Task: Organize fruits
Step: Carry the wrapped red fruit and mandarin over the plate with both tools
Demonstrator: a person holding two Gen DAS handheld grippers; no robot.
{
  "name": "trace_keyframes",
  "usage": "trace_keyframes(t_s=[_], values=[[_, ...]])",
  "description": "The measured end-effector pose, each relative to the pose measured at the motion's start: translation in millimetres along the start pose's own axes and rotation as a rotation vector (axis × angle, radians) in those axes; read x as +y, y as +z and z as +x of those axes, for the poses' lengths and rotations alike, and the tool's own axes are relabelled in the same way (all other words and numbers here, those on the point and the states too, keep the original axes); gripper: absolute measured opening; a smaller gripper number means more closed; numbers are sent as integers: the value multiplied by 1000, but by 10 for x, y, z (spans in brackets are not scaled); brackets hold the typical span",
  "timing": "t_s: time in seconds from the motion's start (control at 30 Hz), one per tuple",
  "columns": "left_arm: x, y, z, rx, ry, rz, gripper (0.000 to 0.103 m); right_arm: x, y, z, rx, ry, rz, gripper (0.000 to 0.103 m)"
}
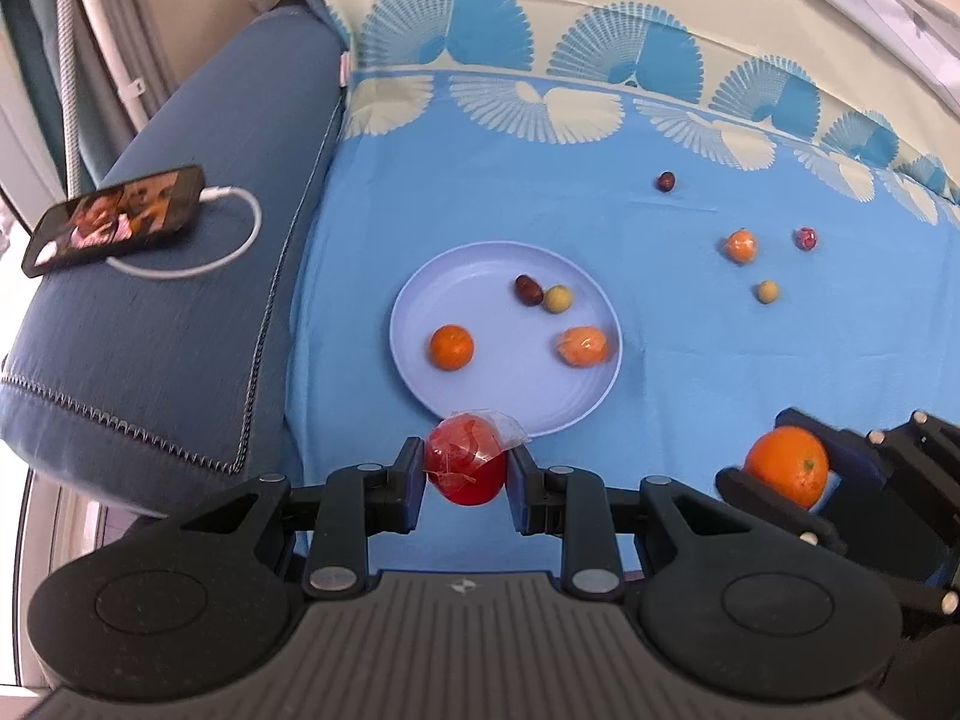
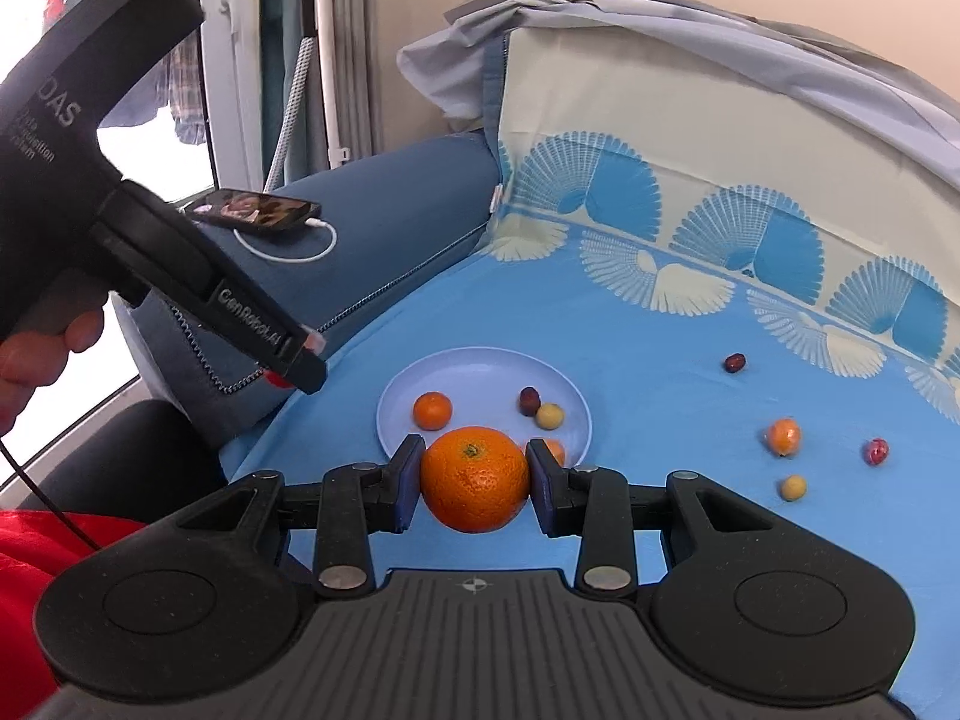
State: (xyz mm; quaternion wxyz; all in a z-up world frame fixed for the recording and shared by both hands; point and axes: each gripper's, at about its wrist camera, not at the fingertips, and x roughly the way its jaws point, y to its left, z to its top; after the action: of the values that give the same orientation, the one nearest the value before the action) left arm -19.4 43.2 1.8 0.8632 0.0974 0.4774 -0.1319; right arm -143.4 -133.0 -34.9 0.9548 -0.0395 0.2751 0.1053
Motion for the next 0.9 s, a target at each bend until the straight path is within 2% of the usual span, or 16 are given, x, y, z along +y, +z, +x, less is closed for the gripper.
trace_keyframes(t_s=[0.9], values=[[202, 56, 123, 5, -20, -52, 31, 67, 58, 145, 52, -15, -23, 39]])
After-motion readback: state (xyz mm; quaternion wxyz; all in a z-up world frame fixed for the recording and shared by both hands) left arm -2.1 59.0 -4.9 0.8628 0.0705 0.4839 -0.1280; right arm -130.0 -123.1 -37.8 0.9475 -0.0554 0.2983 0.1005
